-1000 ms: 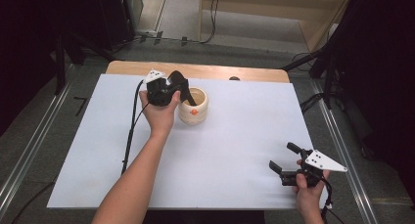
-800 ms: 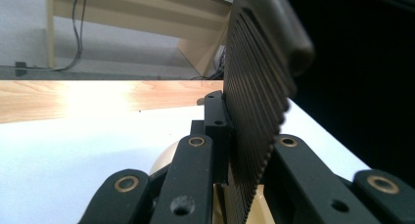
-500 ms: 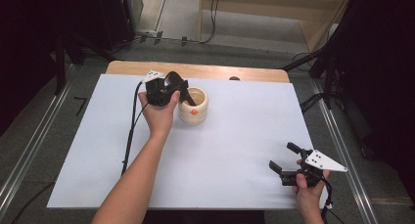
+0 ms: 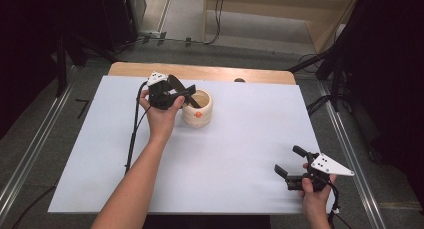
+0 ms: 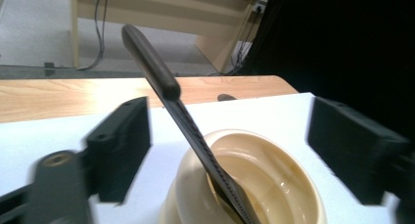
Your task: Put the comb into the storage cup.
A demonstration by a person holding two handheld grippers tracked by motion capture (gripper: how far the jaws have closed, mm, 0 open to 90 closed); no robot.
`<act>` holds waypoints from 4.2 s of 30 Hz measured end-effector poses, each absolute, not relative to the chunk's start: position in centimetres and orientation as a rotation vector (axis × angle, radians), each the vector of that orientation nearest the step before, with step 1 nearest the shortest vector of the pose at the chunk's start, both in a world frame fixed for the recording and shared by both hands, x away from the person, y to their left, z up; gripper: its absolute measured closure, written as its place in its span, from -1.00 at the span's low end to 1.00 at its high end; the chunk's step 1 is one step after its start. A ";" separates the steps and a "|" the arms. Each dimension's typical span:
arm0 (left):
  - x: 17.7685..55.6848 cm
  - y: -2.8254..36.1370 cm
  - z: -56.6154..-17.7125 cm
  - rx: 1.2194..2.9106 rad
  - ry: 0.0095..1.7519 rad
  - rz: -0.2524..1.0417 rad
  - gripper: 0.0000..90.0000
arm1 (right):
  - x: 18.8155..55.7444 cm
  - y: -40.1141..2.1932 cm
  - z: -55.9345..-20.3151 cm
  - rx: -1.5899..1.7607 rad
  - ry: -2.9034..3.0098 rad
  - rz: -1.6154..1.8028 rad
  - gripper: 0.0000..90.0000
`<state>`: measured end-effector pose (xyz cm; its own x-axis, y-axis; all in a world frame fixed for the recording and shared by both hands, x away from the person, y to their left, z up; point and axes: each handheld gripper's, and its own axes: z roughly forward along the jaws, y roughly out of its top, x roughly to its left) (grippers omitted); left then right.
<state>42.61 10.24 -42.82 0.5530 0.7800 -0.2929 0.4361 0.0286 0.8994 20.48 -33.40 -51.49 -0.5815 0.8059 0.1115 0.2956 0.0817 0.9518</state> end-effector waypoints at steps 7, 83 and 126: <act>42.2 10.6 -42.8 1.603 1.002 0.380 -0.98 | 20.5 -33.4 -51.5 1.082 1.917 1.516 -1.00; 31.3 19.0 -43.6 1.609 0.846 0.456 -1.00 | 20.6 -33.1 -51.5 1.082 1.927 1.477 -1.00; 24.8 26.4 -47.6 1.628 0.926 0.505 -1.00 | 20.5 -33.0 -51.5 1.095 1.921 1.458 -1.00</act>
<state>24.85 26.41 -47.59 0.5975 0.7881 -0.1477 0.3023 -0.0508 0.9518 20.52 -33.05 -51.54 -0.5597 0.8243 0.0852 0.3036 0.1083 0.9466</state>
